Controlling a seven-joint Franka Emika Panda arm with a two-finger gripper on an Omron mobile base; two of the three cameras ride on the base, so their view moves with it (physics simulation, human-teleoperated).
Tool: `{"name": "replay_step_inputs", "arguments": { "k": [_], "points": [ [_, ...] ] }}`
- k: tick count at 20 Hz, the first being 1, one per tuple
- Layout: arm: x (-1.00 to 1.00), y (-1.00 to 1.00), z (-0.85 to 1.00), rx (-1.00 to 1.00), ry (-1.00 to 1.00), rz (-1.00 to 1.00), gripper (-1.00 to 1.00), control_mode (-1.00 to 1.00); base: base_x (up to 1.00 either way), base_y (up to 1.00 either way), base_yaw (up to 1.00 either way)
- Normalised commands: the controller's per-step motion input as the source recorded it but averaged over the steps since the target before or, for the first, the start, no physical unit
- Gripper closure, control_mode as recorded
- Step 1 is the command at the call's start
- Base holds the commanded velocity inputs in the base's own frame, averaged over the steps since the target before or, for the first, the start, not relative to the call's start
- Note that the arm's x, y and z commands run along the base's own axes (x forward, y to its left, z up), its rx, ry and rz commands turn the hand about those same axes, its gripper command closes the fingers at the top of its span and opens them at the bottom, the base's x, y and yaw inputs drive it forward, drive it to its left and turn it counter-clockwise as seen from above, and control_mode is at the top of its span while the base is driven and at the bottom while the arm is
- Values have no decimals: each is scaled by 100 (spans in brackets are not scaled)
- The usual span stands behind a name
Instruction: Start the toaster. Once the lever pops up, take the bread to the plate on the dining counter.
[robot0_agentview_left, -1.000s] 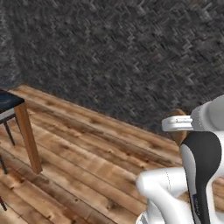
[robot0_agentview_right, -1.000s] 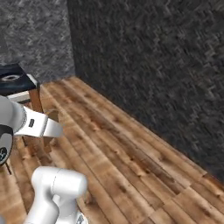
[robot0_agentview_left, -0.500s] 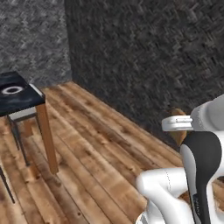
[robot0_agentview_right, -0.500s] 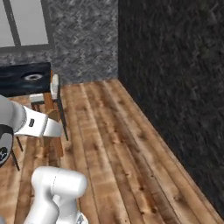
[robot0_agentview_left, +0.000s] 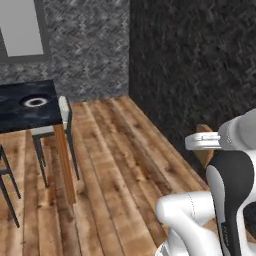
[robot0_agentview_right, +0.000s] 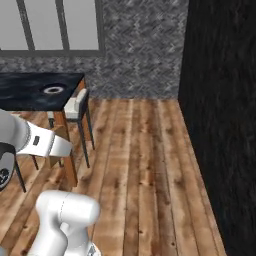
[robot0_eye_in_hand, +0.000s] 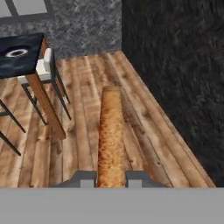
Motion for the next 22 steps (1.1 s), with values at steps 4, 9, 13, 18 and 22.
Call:
{"name": "replay_step_inputs", "arguments": {
  "k": [4,9,13,18,22],
  "points": [
    [0,0,0,0,0,0,100,100,90,-73,54],
    [0,0,0,0,0,0,100,100,93,-70,55],
    [0,0,0,0,0,0,100,100,94,-69,55],
    [0,0,0,0,0,0,100,100,90,-70,55],
    [0,0,0,0,0,0,100,100,78,-74,55]
  ]
}}
